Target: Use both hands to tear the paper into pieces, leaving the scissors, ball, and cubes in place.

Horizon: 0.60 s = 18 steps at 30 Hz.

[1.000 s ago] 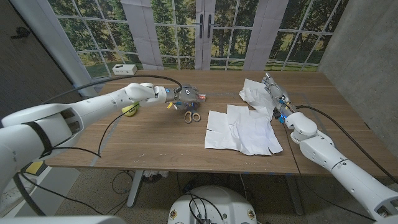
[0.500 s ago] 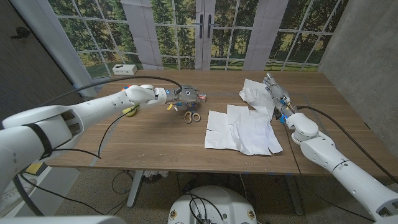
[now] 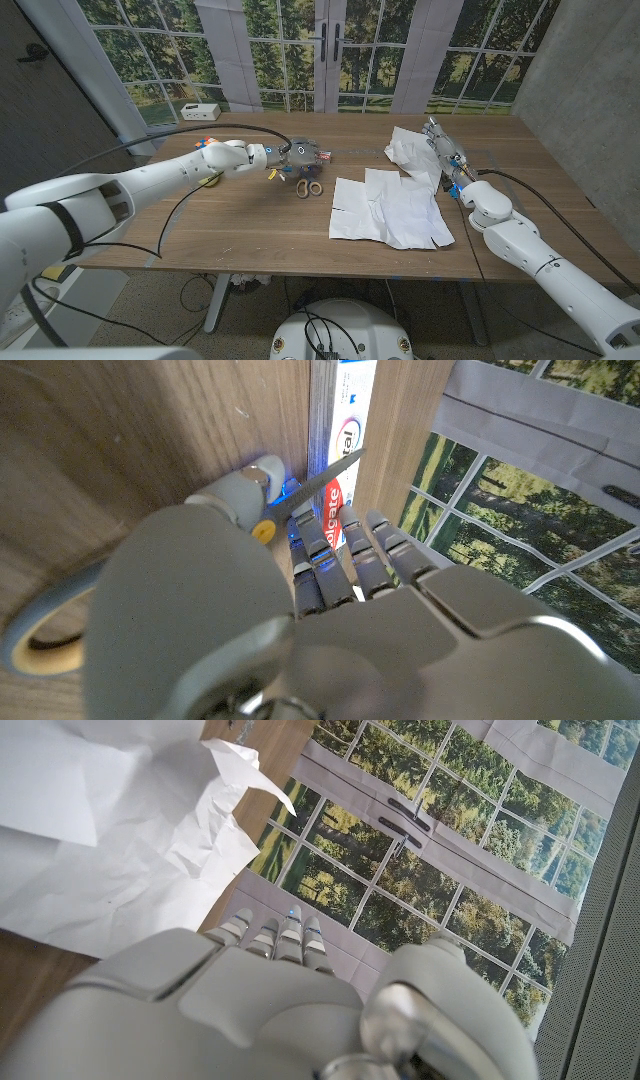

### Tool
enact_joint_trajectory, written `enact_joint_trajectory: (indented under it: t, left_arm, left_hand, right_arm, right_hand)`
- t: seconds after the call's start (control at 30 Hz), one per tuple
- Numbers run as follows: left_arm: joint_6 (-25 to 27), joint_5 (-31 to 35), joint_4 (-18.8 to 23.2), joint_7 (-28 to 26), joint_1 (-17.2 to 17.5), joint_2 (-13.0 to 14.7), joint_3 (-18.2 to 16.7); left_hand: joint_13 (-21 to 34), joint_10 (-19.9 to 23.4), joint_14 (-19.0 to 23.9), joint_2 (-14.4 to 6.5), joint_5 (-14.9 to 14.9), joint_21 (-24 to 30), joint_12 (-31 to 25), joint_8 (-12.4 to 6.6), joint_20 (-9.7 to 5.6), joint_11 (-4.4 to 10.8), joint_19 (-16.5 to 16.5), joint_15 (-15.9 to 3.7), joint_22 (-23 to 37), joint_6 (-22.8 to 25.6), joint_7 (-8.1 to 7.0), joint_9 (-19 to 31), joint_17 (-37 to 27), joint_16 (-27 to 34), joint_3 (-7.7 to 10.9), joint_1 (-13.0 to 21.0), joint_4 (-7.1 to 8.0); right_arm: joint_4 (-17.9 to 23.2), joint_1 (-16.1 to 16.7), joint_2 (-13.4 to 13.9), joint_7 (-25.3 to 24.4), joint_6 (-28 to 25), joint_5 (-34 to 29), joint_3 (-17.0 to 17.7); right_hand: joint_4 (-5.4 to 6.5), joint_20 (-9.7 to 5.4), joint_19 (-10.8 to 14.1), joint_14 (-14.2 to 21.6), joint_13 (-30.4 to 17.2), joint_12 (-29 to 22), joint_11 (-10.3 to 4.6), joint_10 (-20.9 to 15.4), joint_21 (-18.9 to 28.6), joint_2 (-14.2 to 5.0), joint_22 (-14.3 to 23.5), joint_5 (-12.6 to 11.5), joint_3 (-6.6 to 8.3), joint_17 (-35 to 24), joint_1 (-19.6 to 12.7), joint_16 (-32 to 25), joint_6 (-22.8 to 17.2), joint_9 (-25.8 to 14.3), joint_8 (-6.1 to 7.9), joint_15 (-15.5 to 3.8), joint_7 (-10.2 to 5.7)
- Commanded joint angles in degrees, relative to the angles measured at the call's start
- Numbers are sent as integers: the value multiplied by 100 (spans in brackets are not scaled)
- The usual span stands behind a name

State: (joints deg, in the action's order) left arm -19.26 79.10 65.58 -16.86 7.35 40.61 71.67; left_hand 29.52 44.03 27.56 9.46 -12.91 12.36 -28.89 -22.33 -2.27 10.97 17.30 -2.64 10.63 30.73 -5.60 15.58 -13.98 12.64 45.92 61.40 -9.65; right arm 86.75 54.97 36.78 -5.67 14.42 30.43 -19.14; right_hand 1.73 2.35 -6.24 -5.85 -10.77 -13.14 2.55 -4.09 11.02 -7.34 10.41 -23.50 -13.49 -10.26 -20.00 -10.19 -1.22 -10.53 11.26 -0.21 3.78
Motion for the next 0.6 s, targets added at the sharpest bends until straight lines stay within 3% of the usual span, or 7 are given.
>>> enact_joint_trajectory:
  t: [0.03,0.2,0.23,0.37,0.6]
  left_arm:
    - [159,23,-253,-457,40,-83,66]
    - [208,-11,-338,-596,17,-129,103]
    - [216,-7,-352,-634,10,-134,117]
    - [186,-42,-413,-756,-17,-151,157]
    - [165,-174,-450,-998,-19,-144,151]
  left_hand:
    - [174,406,288,-95,75,51,-229,-430,-453,156,113,-1018,34,1105,-680,231,-104,91,-179,-17,75]
    - [232,583,482,-190,101,55,-361,-680,-446,152,146,-1023,48,1390,-673,336,-161,65,-288,-145,145]
    - [241,691,522,-270,122,51,-425,-845,-431,151,143,-1028,55,1617,-654,404,-176,29,-325,-227,198]
    - [253,889,747,-449,150,75,-538,-1106,-427,152,209,-1026,67,1901,-654,519,-241,35,-376,-429,314]
    - [275,1171,1150,-667,132,99,-705,-1421,-422,134,271,-1045,82,2353,-635,595,-350,77,-281,-592,360]
  right_arm:
    - [77,-3,8,-36,-88,-20,-20]
    - [68,-17,-1,-19,-84,-1,-16]
    - [52,-21,-6,-3,-64,2,-17]
    - [44,-26,-11,6,-71,18,-16]
    - [33,-46,-2,35,-67,12,-25]
  right_hand:
    - [4,32,-47,-46,-19,14,13,3,36,-83,5,6,13,-9,-3,-37,-25,-12,-8,5,-5]
    - [4,33,-48,-47,-19,16,-9,7,36,-89,5,10,21,-9,-5,-37,-27,-12,-8,1,-10]
    - [4,29,-45,-46,-19,15,-9,6,37,-90,5,10,22,-9,-5,-37,-29,-12,-7,0,-11]
    - [5,31,-45,-45,-19,16,-10,9,37,-93,5,13,26,-9,-6,-38,-27,-12,-8,-6,-10]
    - [8,31,-43,-41,-19,12,-6,-3,38,-98,5,20,34,-9,-2,-39,-29,-12,-9,-5,-12]
